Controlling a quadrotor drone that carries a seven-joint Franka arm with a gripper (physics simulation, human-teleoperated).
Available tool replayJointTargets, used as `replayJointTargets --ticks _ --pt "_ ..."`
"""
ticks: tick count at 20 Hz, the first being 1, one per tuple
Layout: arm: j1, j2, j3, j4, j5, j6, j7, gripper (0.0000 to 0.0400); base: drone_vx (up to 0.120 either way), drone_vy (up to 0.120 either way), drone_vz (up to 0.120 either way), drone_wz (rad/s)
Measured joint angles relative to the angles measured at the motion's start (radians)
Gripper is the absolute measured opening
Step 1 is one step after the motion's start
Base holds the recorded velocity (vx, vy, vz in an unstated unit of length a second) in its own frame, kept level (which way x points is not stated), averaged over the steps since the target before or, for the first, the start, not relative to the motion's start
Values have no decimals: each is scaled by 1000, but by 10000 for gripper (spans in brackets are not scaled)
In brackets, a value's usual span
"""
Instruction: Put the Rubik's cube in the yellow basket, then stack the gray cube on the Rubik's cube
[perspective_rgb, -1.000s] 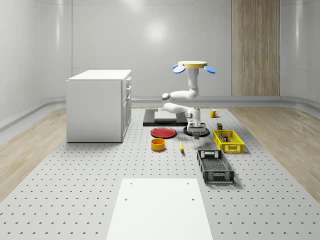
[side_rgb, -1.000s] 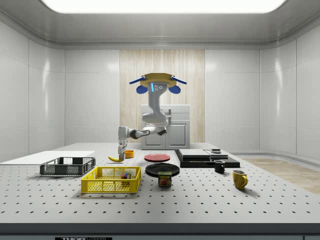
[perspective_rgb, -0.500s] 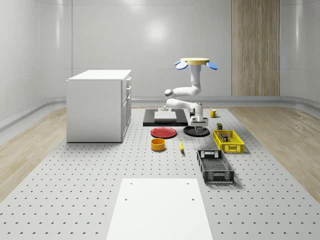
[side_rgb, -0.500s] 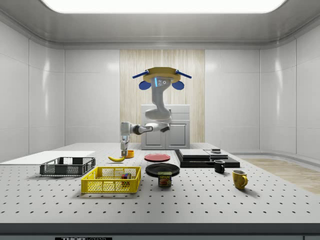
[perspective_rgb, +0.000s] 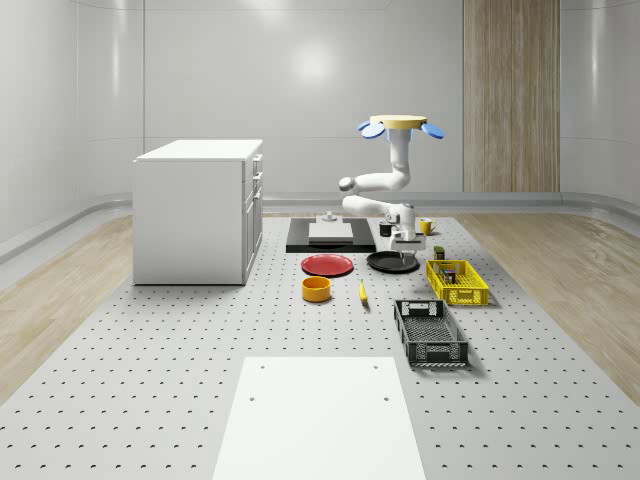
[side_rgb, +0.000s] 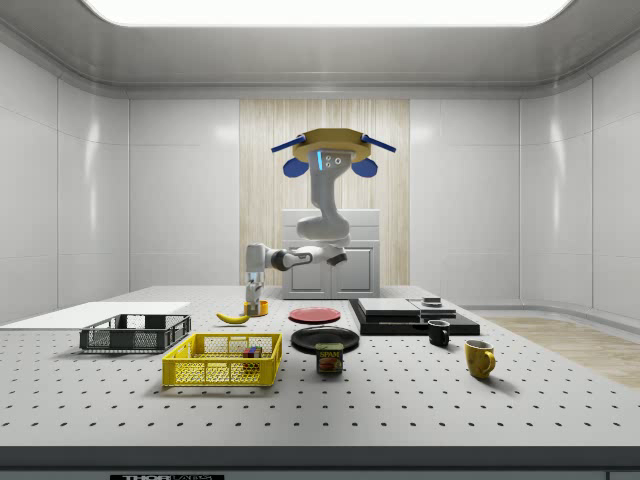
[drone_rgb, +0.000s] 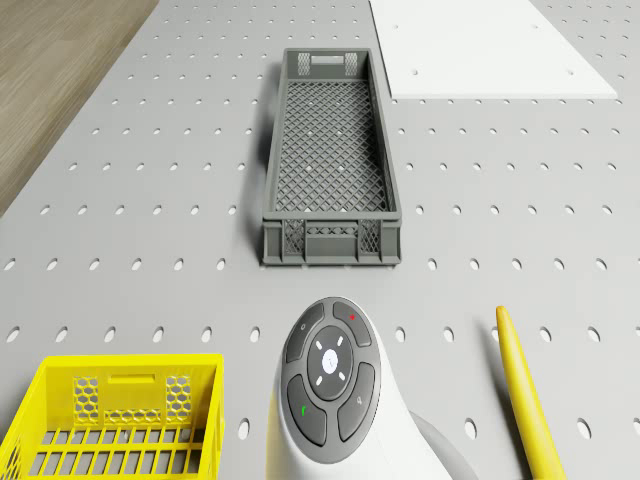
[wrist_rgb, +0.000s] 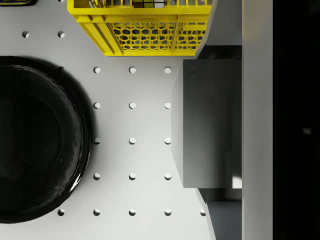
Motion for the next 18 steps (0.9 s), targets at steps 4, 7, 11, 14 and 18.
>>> replayJointTargets --ticks 4,7,11,14,18 --pt "0 0 0 0 0 0 0 250 -120 120 0 0" --pt "0 -1 0 0 0 1 0 250 -27 120 0 0" --pt "-1 -1 0 0 1 1 1 250 -20 120 0 0" --pt "-1 -1 0 0 1 1 1 250 -120 120 0 0" --pt "-1 -2 1 0 1 1 1 250 -30 120 0 0"
